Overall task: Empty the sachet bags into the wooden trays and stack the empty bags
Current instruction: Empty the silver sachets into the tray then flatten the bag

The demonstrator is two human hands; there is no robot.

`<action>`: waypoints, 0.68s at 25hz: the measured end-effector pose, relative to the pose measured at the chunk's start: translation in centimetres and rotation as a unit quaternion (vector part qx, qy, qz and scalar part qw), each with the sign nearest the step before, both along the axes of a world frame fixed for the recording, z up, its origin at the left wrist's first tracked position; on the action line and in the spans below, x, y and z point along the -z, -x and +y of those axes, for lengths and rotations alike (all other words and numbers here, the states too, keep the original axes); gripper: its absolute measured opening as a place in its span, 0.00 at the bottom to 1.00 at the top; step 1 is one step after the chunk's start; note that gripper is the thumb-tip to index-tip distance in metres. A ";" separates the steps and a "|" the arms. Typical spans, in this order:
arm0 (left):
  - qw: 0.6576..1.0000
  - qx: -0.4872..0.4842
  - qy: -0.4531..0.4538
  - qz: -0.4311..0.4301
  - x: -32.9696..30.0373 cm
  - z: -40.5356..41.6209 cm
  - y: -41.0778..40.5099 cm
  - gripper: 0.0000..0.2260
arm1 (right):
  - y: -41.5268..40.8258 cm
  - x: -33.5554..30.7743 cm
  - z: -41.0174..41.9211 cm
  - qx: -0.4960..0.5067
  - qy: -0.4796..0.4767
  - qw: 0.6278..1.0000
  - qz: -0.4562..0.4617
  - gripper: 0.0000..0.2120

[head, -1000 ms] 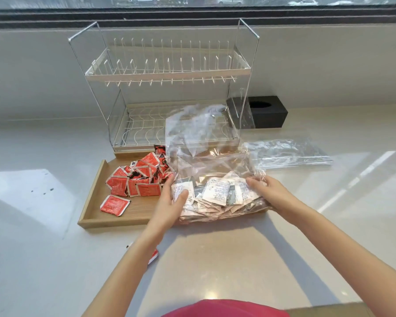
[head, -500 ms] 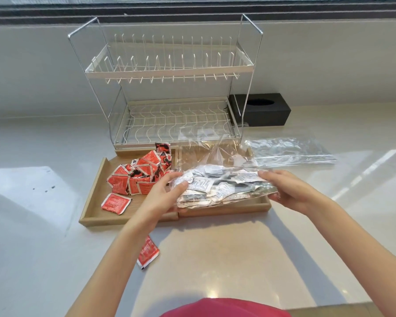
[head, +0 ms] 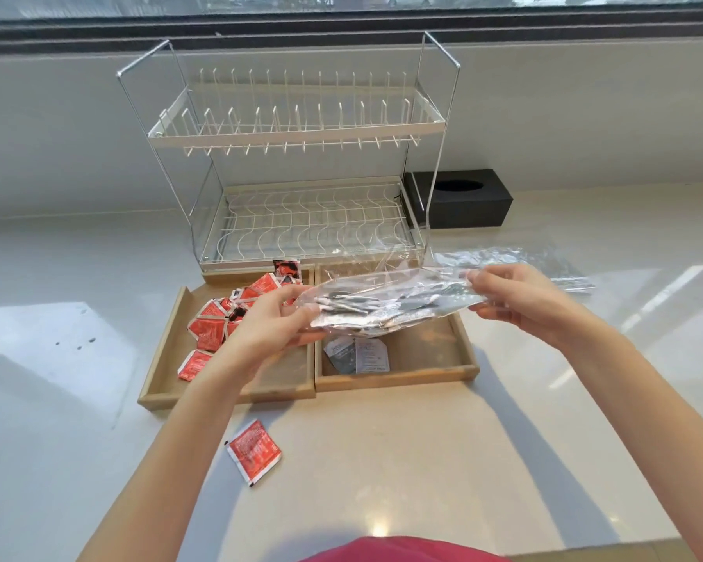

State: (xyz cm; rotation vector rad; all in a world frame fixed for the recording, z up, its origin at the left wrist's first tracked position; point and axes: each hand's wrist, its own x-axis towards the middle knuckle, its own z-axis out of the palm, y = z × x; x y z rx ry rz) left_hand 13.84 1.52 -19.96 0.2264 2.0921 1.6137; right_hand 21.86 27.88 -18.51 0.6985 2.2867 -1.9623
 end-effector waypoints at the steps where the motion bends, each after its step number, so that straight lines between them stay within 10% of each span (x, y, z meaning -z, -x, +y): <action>1: 1.000 -0.010 0.007 0.025 -0.2 0.2 0.2 0.12 | 0.3 -0.3 0.1 0.002 -0.032 0.999 0.004 0.12; 4: 0.988 -0.019 0.078 0.130 -0.8 0.7 1.1 0.09 | 1.0 -0.6 0.3 0.006 -0.104 0.995 -0.007 0.14; 8: 0.965 -0.014 0.145 0.216 -2.0 0.6 1.6 0.09 | 1.5 -1.7 1.0 0.037 0.036 0.998 0.022 0.16; 14: 0.983 -0.003 0.090 0.163 -2.5 0.9 3.3 0.12 | 0.7 -3.2 2.2 -0.078 0.078 0.992 0.058 0.26; 17: 0.993 0.007 0.022 0.116 -2.8 1.1 3.6 0.14 | 1.2 -3.2 2.2 -0.023 -0.057 0.995 0.082 0.08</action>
